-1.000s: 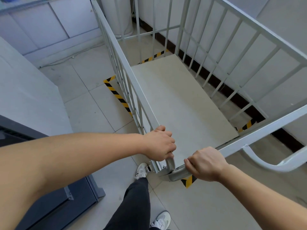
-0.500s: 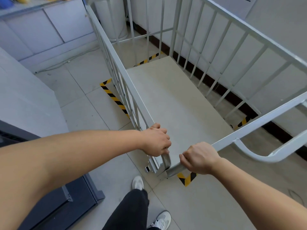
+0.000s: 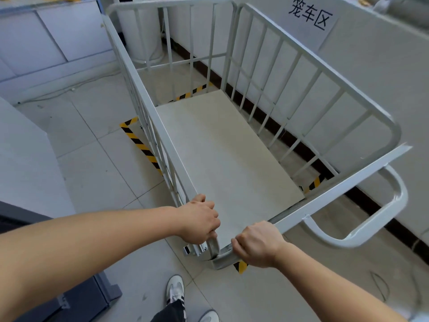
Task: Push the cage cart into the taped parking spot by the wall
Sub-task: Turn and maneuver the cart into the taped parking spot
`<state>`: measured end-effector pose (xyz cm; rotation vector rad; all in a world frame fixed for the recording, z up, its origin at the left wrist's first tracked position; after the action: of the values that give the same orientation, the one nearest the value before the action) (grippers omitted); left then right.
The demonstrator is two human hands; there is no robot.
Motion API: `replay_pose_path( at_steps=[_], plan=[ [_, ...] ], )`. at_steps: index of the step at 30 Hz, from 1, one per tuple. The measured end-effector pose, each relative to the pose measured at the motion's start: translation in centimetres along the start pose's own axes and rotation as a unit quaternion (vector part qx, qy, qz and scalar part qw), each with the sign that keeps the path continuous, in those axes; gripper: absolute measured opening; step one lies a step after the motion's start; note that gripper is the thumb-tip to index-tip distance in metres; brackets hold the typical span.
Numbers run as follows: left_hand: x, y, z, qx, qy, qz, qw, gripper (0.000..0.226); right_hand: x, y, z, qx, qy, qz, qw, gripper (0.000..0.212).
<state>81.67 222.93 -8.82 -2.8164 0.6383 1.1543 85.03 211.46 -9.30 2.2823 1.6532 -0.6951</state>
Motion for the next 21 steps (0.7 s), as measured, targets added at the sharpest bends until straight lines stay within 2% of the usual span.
replay_pose_path(
  at_steps=[3,6,8,11,14,17,21],
  plan=[
    [0.0,0.0,0.0,0.001,0.004,-0.006,1.000,0.037,0.0,0.1,-0.2,0.026,-0.013,-0.012,1.000,0.051],
    [0.4,-0.1,0.0,-0.012,-0.012,-0.016,1.000,0.038,0.2,0.4,-0.2,0.052,-0.021,-0.041,0.998,0.052],
    [0.8,-0.1,0.1,-0.016,-0.055,-0.032,0.998,0.038,0.2,0.5,-0.1,0.056,-0.034,-0.064,0.996,0.059],
    [1.5,-0.1,-0.2,-0.036,-0.161,-0.078,0.983,0.033,0.2,1.1,-0.4,0.048,-0.051,-0.099,0.993,0.060],
    [2.4,0.7,-1.9,-0.140,-0.204,-0.116,0.962,0.028,-0.3,3.5,-1.9,0.036,-0.031,-0.108,0.993,0.053],
    [4.6,3.0,-3.8,-0.329,-0.125,-0.131,0.927,0.035,-2.2,9.3,-3.0,0.031,0.029,-0.085,0.995,0.051],
    [8.7,7.3,-6.3,-0.447,0.018,-0.159,0.880,0.046,-5.4,19.2,-2.1,0.031,0.062,-0.003,0.998,0.044]
  ],
)
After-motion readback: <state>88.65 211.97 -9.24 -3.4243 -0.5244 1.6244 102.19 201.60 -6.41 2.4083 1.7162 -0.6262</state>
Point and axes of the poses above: each hand's wrist, its own x-axis towards the middle knuckle, its own z-axis out of the palm, y = z × x, the point moved 6 cm from there along x, towards the middle knuckle, and after that the axes turned 13 degrees about -y, right-handed, at the moved point
